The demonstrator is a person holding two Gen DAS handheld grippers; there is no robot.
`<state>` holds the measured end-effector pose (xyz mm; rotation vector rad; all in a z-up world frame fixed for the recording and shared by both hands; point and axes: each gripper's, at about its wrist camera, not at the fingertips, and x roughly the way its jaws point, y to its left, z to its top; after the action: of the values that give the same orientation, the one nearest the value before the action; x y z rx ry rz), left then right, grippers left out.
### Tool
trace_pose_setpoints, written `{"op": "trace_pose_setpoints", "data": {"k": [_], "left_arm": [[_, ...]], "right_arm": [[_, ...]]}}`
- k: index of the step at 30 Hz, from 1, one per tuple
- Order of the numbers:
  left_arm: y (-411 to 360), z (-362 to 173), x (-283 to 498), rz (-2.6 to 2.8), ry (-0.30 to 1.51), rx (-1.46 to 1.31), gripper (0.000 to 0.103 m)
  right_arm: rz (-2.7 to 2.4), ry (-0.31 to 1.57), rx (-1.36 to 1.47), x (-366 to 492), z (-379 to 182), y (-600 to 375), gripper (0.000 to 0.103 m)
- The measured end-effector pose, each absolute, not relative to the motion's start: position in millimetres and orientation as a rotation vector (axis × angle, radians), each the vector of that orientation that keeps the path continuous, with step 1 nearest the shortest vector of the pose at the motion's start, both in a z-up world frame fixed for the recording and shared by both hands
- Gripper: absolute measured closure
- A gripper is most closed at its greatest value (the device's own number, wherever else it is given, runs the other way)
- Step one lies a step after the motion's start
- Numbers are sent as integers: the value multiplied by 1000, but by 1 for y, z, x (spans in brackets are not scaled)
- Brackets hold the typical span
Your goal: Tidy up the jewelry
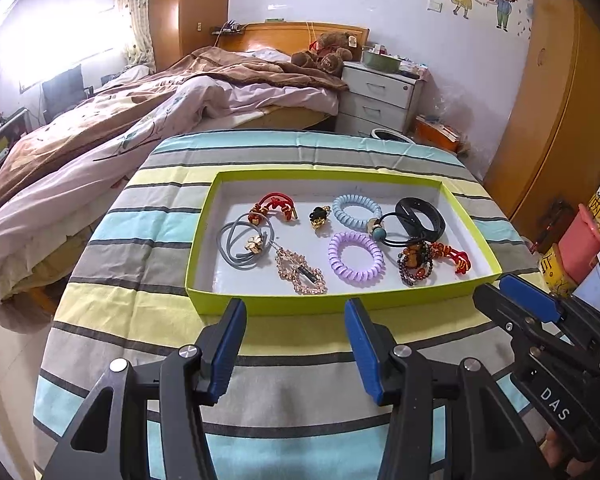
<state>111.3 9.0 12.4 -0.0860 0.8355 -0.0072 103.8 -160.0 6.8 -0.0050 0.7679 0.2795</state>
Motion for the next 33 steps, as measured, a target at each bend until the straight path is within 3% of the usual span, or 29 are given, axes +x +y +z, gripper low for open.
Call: {"op": "trace_pose_setpoints", "data": {"k": [33], "left_arm": [[13, 16, 108, 9, 832, -104, 52]], "right_arm": [[280, 756, -1, 97, 14, -158, 68]]}}
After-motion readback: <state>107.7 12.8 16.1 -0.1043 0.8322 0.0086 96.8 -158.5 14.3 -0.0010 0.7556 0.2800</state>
